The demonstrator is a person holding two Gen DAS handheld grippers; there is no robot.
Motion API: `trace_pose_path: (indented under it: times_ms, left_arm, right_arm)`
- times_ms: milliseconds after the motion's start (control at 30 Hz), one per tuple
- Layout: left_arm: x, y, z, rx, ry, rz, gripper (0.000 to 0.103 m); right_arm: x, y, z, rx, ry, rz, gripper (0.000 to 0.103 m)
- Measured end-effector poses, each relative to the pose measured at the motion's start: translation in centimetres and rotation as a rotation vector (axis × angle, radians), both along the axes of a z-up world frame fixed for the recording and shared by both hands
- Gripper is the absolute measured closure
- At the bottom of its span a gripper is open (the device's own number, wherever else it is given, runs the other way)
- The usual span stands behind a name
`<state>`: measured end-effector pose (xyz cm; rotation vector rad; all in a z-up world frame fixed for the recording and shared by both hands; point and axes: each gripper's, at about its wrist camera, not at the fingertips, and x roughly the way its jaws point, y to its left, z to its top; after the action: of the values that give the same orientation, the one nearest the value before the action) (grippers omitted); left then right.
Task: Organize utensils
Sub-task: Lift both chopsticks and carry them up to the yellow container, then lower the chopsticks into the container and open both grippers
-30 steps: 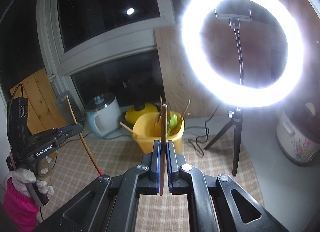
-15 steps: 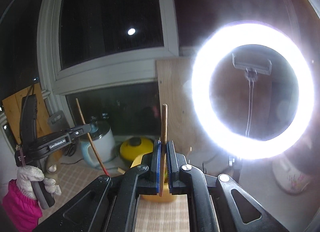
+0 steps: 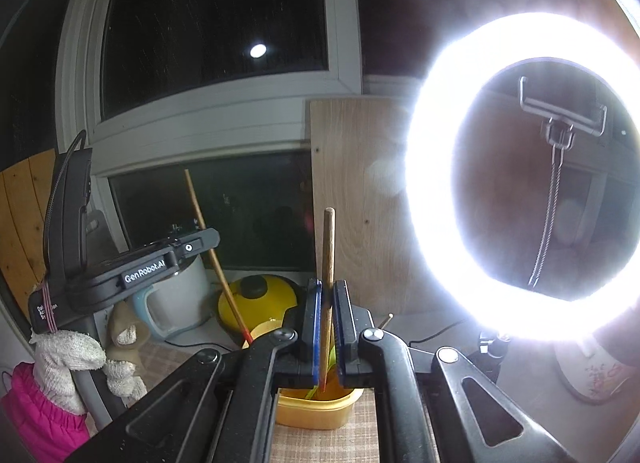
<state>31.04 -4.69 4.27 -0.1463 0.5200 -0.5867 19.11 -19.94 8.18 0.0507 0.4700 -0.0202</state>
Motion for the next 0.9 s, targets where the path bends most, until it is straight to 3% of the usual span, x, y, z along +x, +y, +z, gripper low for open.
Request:
trace_pose_path:
  times_ms: [733,800,833,900]
  left_arm:
    - [0.0,-1.0,-3.0,0.081,0.056,-0.02,0.099]
    - [-0.1,-1.0,-2.8,0.082,0.054,-0.019,0.088]
    - [-0.3,-0.8,-2.6,0.079,0.05,-0.014,0.072]
    - [-0.7,-0.4,-2.2,0.069,0.032,-0.003,0.066]
  right_arm:
    - [2.9,-1.4,-7.1,0.055,0.165,0.01,0.098]
    - [2.7,-1.5,-7.2,0.058,0.171,0.012,0.086]
    - [2.8,-1.4,-7.2,0.059,0.169,0.01,0.078]
    - [2.5,-1.6,-7.0,0.072,0.162,0.005,0.077]
